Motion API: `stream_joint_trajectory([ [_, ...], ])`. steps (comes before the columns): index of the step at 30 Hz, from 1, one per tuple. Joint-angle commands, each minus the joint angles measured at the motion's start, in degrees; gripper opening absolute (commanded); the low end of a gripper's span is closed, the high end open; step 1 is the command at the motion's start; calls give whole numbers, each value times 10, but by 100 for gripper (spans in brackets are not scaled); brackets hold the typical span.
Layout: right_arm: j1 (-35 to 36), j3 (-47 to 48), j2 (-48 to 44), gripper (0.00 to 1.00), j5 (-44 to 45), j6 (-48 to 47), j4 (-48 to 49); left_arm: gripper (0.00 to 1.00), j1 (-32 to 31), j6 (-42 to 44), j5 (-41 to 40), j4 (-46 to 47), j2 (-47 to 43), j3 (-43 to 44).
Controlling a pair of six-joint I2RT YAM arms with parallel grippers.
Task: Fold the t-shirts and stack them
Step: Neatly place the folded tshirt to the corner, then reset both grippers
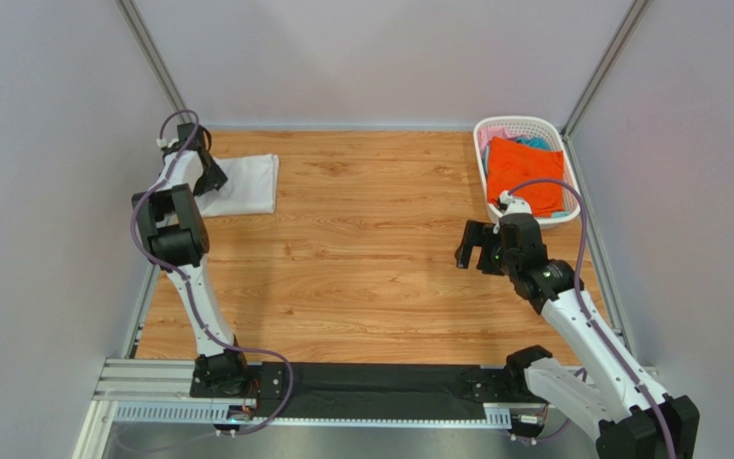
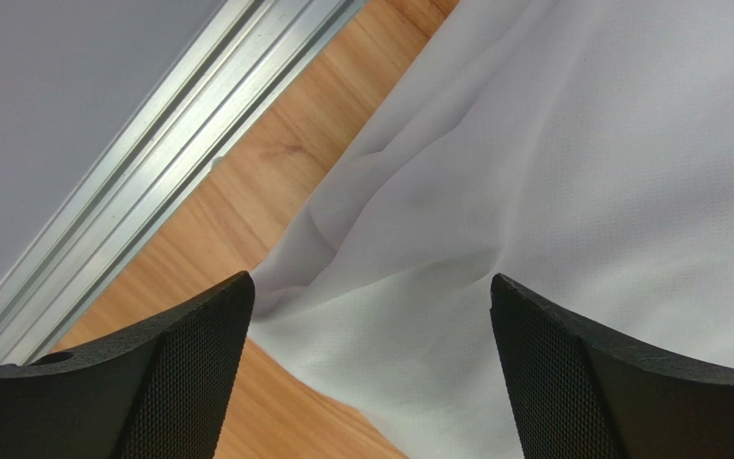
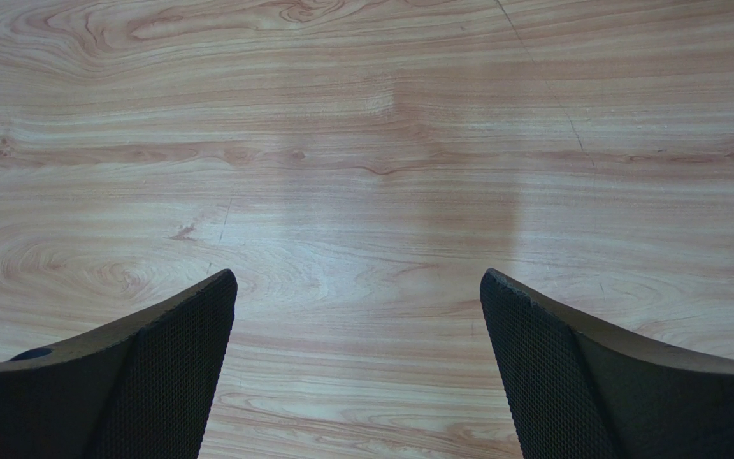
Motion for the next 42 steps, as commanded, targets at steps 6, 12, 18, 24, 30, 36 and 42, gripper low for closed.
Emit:
stream_joint_trajectory([
  [6, -1, 3, -9, 100, -30, -5, 24, 100, 0, -40, -11, 54, -71, -44],
  [12, 0, -2, -7, 100, -36, -6, 29, 100, -13, -31, 50, 135, -137, -119],
  [18, -1, -5, -11, 100, -67, -7, 35, 100, -36, -35, 56, 200, -220, -212],
  [24, -1, -9, -23, 100, -71, -6, 39, 100, -76, -60, 57, 179, -329, -274],
  [30, -1, -15, -51, 100, -66, 2, 40, 100, -154, -118, 97, 160, -489, -414],
  [36, -1, -27, -82, 100, -59, 22, 32, 100, -322, -161, 70, 85, -656, -537],
  [42, -1, -47, -104, 100, -18, 48, 23, 100, -488, -243, 19, -8, -765, -625],
])
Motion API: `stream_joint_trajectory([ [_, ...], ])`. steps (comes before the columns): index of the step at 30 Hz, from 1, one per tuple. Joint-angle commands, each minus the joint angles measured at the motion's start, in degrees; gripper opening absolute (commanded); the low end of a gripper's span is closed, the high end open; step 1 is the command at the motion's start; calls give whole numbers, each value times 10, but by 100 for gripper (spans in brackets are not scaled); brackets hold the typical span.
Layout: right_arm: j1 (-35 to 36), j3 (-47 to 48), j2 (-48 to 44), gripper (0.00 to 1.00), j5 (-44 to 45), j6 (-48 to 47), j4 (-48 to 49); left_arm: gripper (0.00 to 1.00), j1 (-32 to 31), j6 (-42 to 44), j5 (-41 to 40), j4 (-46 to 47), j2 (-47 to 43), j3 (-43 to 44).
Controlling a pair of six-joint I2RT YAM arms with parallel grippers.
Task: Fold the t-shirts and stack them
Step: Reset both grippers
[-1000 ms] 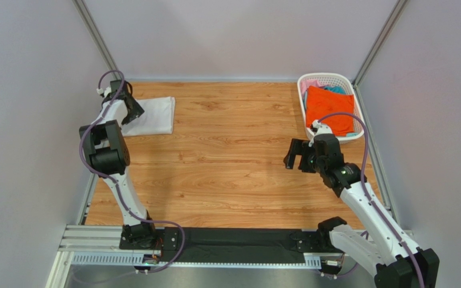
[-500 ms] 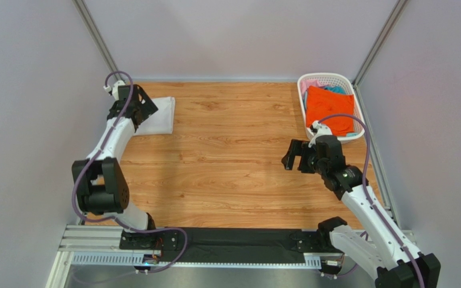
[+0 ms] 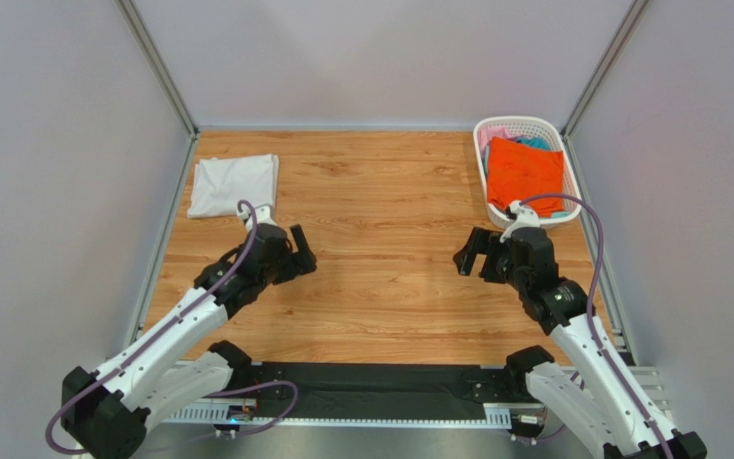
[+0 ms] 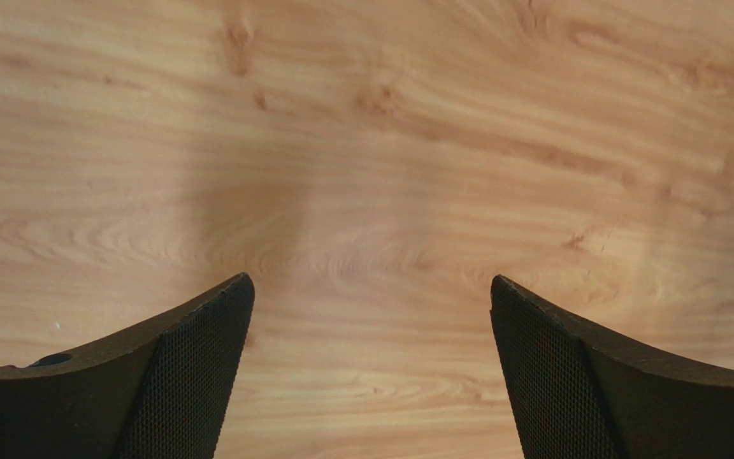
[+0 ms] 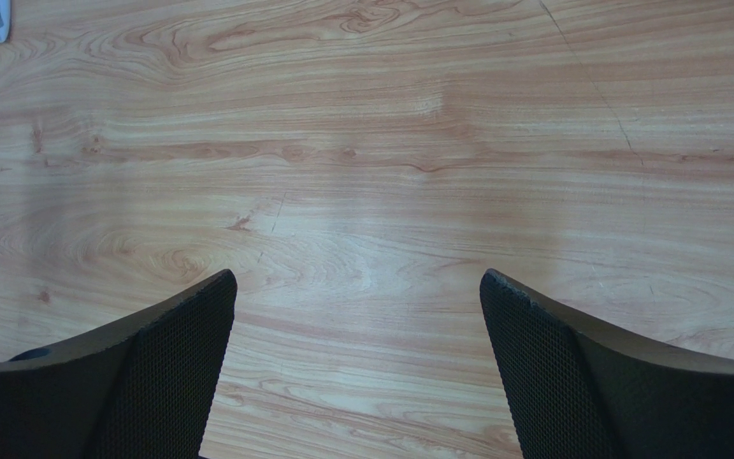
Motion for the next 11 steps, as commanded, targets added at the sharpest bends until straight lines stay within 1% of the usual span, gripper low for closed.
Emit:
stream_joint_trajectory([
  [1, -2, -12, -13, 100, 29, 25, 3, 100, -52, -73, -33, -74, -36, -33],
  [2, -1, -15, -13, 100, 29, 27, 2, 100, -72, -82, -32, -77, -50, -40],
  [3, -1, -16, -13, 100, 30, 28, 3, 100, -79, -102, -33, -82, -56, -46],
  [5, -1, -20, -11, 100, 29, 31, 0, 100, -89, -113, -34, -84, -68, -57],
  [11, -1, -23, -18, 100, 52, 39, -3, 100, -90, -104, -51, -101, -71, -47],
])
